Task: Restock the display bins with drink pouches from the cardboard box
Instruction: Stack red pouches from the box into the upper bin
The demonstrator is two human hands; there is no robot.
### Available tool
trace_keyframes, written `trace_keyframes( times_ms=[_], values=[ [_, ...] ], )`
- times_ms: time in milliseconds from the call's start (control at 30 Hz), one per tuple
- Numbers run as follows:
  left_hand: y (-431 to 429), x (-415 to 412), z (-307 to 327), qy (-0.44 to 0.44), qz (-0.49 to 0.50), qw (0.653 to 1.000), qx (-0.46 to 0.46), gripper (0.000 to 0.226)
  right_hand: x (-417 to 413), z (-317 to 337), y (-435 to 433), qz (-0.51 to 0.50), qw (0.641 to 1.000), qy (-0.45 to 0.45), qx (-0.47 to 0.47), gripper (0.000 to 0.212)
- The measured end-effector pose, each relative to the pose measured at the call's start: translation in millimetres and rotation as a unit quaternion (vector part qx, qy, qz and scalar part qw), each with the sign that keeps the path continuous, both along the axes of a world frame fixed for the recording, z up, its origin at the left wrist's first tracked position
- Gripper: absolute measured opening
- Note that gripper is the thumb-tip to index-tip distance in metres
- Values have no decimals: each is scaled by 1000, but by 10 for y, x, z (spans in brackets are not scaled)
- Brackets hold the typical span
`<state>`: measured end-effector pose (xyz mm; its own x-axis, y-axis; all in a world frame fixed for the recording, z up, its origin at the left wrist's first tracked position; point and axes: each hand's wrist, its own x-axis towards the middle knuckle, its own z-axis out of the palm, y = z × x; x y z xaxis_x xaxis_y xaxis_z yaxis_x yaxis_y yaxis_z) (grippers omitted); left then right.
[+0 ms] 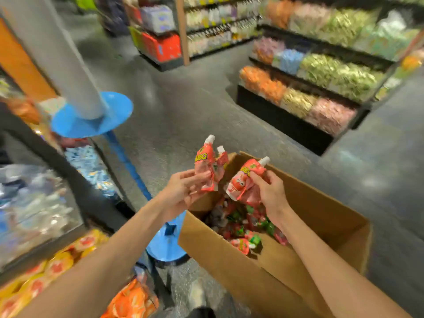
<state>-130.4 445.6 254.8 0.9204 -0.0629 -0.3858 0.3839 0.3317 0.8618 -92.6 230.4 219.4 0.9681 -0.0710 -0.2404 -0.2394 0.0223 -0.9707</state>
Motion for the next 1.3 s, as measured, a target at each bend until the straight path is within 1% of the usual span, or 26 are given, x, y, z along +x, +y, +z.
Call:
trace_keyframes(
  times_ms=[67, 133, 167, 233, 267, 333, 367, 400, 433, 467, 533, 600, 633, 667, 700, 733, 800, 867, 900, 967, 1067, 1100, 1133, 1200, 1233, 1300],
  values=[
    [243, -367, 343, -33, 38, 998, -24, 29, -116, 307, 425, 61, 997, -10, 44, 10],
    [546, -711, 598, -66, 74, 994, -46, 21, -272, 579, 875, 112, 990, -7, 87, 19],
    [701, -887, 732, -79, 93, 991, -49, 25, -353, 700, 1102, 129, 986, -8, 106, 25],
    [1034, -1230, 935, -104, 125, 985, -52, 48, -518, 913, 1537, 154, 979, -18, 131, 27],
    [1205, -1406, 1022, -120, 141, 981, -55, 54, -609, 1007, 1759, 166, 975, -23, 143, 24],
    [1524, -1777, 1203, -155, 171, 971, -60, 58, -847, 1185, 2209, 206, 965, -37, 160, 15],
    [1649, -1992, 1325, -166, 183, 967, -55, 55, -977, 1260, 2430, 229, 959, -45, 162, 13],
    [1783, -2198, 1410, -174, 196, 964, -42, 42, -1117, 1335, 2658, 246, 954, -55, 160, 15],
    [1936, -2410, 1488, -179, 215, 959, -37, 25, -1270, 1417, 2883, 260, 950, -67, 158, 19],
    [2124, -2609, 1538, -190, 225, 955, -32, 20, -1430, 1488, 3124, 270, 946, -78, 162, 24],
    [2453, -2988, 1647, -201, 238, 950, -11, 26, -1763, 1651, 3562, 287, 939, -102, 162, 35],
    [2776, -3309, 1709, -209, 268, 940, 13, 23, -2059, 1784, 3978, 312, 930, -117, 154, 51],
    [2911, -3457, 1760, -206, 287, 936, 12, 21, -2211, 1836, 4159, 331, 923, -116, 157, 54],
    [3073, -3576, 1768, -205, 299, 932, 8, 20, -2343, 1857, 4327, 346, 918, -118, 154, 51],
    [3193, -3693, 1799, -201, 314, 928, 1, 21, -2475, 1889, 4470, 357, 914, -120, 151, 44],
    [3319, -3782, 1808, -202, 318, 926, -4, 25, -2597, 1911, 4616, 358, 914, -125, 146, 36],
    [3508, -3924, 1851, -199, 319, 927, -7, 45, -2799, 1970, 4873, 351, 916, -127, 149, 27],
    [3643, -4046, 1902, -192, 326, 926, -13, 66, -2938, 2055, 5100, 341, 918, -119, 163, 29],
    [3700, -4095, 1931, -198, 326, 924, -13, 70, -2995, 2106, 5197, 342, 918, -103, 172, 34],
    [3807, -4170, 1977, -218, 318, 923, -6, 69, -3088, 2217, 5333, 369, 909, -77, 176, 47],
    [3945, -4213, 2035, -230, 331, 915, 7, 51, -3137, 2341, 5453, 435, 878, -52, 190, 62],
    [3984, -4214, 2059, -229, 339, 912, 20, 47, -3139, 2369, 5491, 463, 864, -50, 189, 71],
    [4022, -4208, 2081, -226, 346, 910, 37, 47, -3154, 2401, 5528, 491, 850, -51, 186, 81],
    [4091, -4185, 2137, -220, 364, 902, 71, 49, -3155, 2447, 5638, 514, 839, -56, 169, 99],
    [4123, -4176, 2159, -217, 371, 899, 86, 51, -3151, 2468, 5689, 524, 832, -64, 169, 98],
    [4193, -4144, 2196, -214, 377, 894, 110, 51, -3129, 2513, 5778, 565, 801, -77, 183, 83]
  ],
)
